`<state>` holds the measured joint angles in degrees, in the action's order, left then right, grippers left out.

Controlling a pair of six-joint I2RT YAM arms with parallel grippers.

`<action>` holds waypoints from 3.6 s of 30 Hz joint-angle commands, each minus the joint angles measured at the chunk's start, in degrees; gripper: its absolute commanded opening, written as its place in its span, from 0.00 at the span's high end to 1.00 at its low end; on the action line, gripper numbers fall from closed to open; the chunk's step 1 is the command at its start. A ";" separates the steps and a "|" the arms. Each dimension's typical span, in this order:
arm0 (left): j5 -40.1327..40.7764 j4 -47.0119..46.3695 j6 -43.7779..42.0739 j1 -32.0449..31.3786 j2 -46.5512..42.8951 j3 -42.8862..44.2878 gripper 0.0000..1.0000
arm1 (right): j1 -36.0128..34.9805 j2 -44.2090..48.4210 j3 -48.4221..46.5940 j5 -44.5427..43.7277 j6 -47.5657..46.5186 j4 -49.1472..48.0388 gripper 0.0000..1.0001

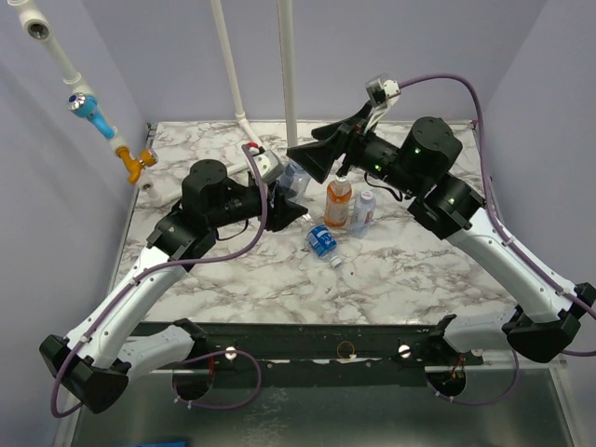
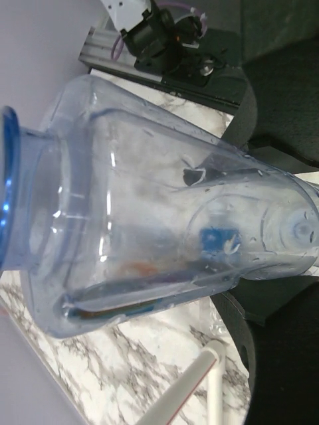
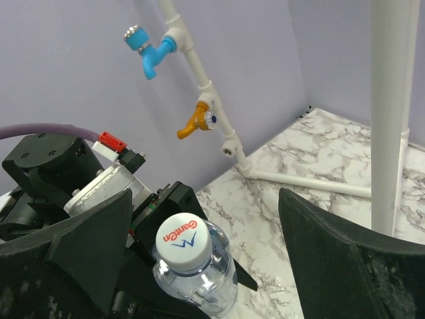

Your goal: Unscrew the bottle caps

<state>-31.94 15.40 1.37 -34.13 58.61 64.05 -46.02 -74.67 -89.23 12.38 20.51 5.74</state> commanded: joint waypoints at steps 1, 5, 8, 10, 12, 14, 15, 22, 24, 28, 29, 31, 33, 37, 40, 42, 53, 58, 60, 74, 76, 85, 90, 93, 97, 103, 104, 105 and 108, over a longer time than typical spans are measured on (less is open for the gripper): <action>6.36 -2.03 -1.10 0.25 0.62 -0.27 0.85 | -0.21 -1.96 -1.77 -1.69 2.39 0.79 0.08; 8.83 -2.04 -1.10 0.20 1.32 -0.33 0.85 | -0.88 -3.64 -2.30 -1.08 2.62 0.77 0.12; 9.43 -2.04 -1.10 0.20 1.66 -0.33 0.85 | -1.36 -4.20 -2.24 -2.09 2.52 0.68 0.20; 9.70 -2.03 -1.10 0.20 1.73 -0.34 0.85 | -1.50 -4.17 -1.84 -2.67 2.56 0.25 0.28; 10.09 -1.99 -1.10 0.20 1.90 -0.34 0.85 | -1.53 -4.15 -1.74 -3.14 2.68 0.14 0.37; 10.23 -2.11 -2.36 0.20 2.07 -0.28 0.85 | -1.53 -4.25 -1.62 -3.51 2.68 0.15 0.46; 10.23 -2.13 -2.27 0.20 2.16 -0.24 0.85 | -1.53 -4.29 -1.63 -3.49 2.62 0.15 0.50; 9.75 -2.30 -1.63 0.21 2.39 0.35 0.85 | -1.53 -4.82 -1.91 -3.79 2.20 1.36 0.71; 8.77 -2.29 -1.64 0.26 2.34 0.93 0.85 | -1.53 -4.33 -1.89 -4.37 1.64 1.76 0.79; 2.04 -2.29 -2.16 0.20 1.96 2.88 0.85 | -1.44 -2.99 -3.00 -1.79 -1.08 2.67 0.92; -0.11 -2.24 -2.11 0.20 1.86 3.37 0.85 | -1.46 -2.69 -3.65 -0.60 -1.96 2.83 0.95; -5.32 -2.07 -1.64 0.20 1.38 3.62 0.85 | -1.25 -1.96 -4.18 5.72 -3.38 2.30 0.98; -11.59 -1.57 -1.63 0.20 0.83 3.47 0.85 | -0.92 -1.17 -3.91 14.20 -4.63 0.84 0.98; -20.21 -0.06 1.88 0.20 0.19 3.11 0.85 | -0.57 0.72 -2.31 28.23 -6.25 -2.35 0.98; -24.64 1.82 2.49 0.20 -0.16 2.58 0.85 | 0.00 0.84 -3.59 34.88 -7.49 -1.56 0.99; -27.48 3.08 3.01 0.20 -0.16 2.38 0.85 | 0.30 0.35 -5.07 39.05 -8.14 -0.21 1.00; -26.87 4.37 2.90 0.20 -1.00 1.20 0.86 | 2.03 2.79 -5.99 34.24 -9.27 1.52 1.00; -17.36 4.39 -1.06 0.21 -2.91 -0.53 0.87 | 3.27 5.56 -3.34 2.53 -11.19 8.34 0.99; -14.47 4.36 -3.22 0.20 -3.73 -1.27 0.87 | 4.81 7.28 0.45 -8.38 -9.93 9.85 0.99; -12.64 4.42 -4.66 0.21 -6.84 -3.84 0.87 | 30.73 17.47 35.80 -23.97 11.86 18.92 0.99; -12.59 4.38 -4.62 0.20 -6.99 -3.93 0.87 | 31.08 17.17 39.76 -26.20 13.53 17.77 0.99; -12.07 4.38 -4.79 0.20 -6.86 -3.51 0.87 | 31.08 9.63 49.84 -26.45 17.84 8.42 0.94; -12.22 4.42 -4.63 0.20 -6.56 -3.20 0.87 | 31.09 2.70 51.32 -27.46 18.29 4.59 0.93; -12.31 4.38 -4.51 0.20 -6.42 -2.98 0.87 | 31.09 1.08 52.44 -29.14 18.91 3.43 0.91; -12.55 4.29 -4.52 0.20 -5.96 -2.54 0.86 | 30.72 2.89 55.82 -32.38 20.19 1.27 0.74; -13.11 3.76 -4.38 0.25 -4.80 -2.01 0.87 | 29.41 -0.20 57.15 -33.35 21.55 1.15 0.62; -13.22 3.68 -4.35 0.25 -4.73 -1.87 0.86 | 29.28 -1.32 56.90 -33.28 21.67 1.33 0.61; -13.30 3.59 -4.35 0.20 -4.57 -1.83 0.87 | 29.14 -2.02 56.22 -33.38 21.78 1.98 0.61; -13.23 3.53 -4.15 0.20 -4.47 -1.48 0.87 | 29.04 -3.39 54.56 -33.73 21.92 3.45 0.54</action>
<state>-45.25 19.46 -2.72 -33.87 54.00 60.51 -16.53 -76.27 -32.51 -18.50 41.10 8.27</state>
